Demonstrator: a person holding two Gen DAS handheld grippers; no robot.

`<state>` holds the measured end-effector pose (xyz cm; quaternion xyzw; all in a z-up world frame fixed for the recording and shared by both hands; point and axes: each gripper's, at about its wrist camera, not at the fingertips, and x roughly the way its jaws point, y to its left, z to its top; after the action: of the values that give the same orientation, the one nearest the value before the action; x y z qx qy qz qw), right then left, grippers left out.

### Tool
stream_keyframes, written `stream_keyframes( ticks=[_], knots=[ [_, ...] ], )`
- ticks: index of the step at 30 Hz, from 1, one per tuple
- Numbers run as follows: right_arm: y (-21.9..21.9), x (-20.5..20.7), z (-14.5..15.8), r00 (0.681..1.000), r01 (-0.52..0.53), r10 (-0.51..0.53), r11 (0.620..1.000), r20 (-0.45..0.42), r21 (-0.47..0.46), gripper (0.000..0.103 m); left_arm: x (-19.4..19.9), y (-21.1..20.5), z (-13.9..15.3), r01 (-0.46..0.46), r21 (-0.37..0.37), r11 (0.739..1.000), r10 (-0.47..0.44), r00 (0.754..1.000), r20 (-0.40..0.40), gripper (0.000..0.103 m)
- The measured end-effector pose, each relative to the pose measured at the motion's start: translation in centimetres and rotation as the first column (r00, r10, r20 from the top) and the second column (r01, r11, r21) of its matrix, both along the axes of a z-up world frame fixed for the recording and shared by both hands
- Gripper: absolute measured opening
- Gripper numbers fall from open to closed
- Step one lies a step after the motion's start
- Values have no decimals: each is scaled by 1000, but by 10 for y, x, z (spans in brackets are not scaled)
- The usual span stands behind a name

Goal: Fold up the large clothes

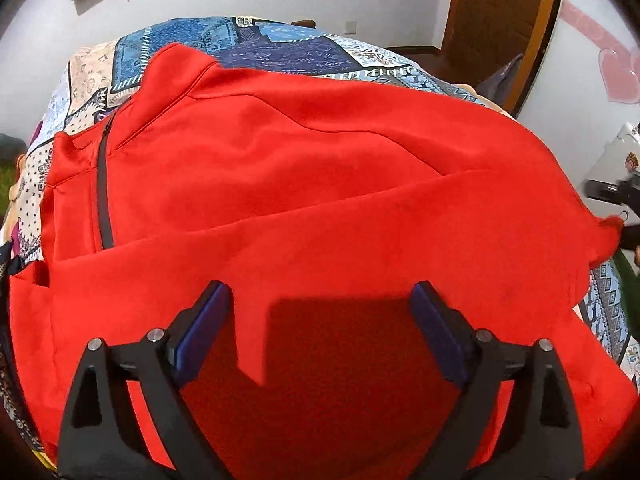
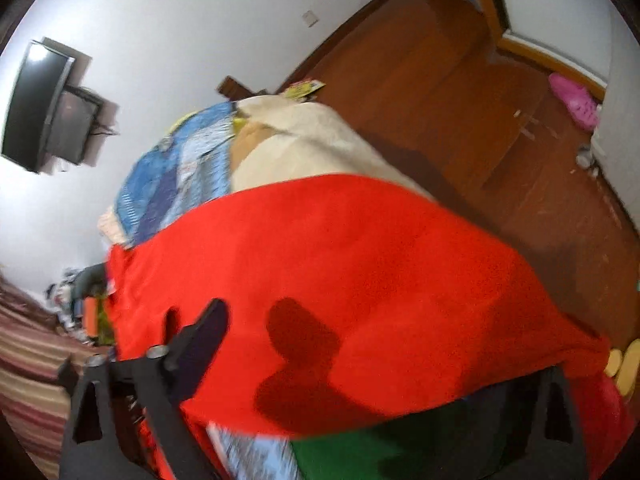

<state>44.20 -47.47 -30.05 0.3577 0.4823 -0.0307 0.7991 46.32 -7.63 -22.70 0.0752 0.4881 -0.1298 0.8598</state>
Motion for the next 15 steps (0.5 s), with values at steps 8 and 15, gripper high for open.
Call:
stream_keyframes(
  ticks=[8, 15],
  knots=[
    [14, 12, 64, 990, 0, 21, 988, 139, -152, 15, -25, 22, 25, -9, -21, 1000, 10, 999, 41, 92],
    [87, 10, 180, 918, -118, 226, 940, 324, -320, 15, -57, 69, 72, -49, -34, 998, 53, 990, 133, 92]
  ],
)
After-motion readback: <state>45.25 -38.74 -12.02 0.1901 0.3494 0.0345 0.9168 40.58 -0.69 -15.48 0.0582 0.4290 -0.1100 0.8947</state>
